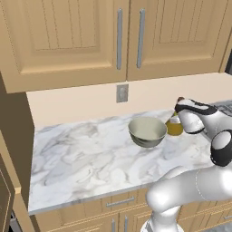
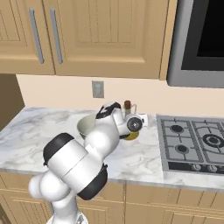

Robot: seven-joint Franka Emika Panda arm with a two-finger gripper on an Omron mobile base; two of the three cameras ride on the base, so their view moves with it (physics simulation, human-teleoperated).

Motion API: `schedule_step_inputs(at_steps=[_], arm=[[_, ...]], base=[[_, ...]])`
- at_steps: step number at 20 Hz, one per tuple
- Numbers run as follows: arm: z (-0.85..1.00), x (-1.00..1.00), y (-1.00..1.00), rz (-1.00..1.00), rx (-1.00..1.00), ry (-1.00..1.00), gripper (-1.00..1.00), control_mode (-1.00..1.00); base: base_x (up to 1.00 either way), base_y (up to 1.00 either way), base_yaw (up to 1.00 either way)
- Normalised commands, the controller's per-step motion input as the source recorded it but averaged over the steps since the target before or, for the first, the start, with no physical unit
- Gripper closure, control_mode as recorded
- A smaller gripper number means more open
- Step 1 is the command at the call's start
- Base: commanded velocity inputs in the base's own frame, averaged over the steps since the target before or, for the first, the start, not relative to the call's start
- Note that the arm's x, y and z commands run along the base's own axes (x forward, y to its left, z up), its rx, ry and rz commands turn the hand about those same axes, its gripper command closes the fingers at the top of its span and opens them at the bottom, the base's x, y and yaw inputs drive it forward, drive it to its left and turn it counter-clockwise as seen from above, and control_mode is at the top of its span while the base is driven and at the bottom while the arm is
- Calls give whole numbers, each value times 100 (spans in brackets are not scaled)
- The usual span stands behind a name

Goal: Retrieve the bottle and the shaker from the cabinet and place them next to the mixing bowl on the counter. Then add garlic from the fridge to the mixing bowl.

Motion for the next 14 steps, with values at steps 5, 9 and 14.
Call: schedule_step_inputs(at_steps=[5,9,14], arm=[[-39,3,0,0,0,0,100,-100],[-41,0,0,0,0,0,100,-100],[-33,0,-3,0,0,0,100,-100]], base=[[0,0,0],[0,0,0],[0,0,0]])
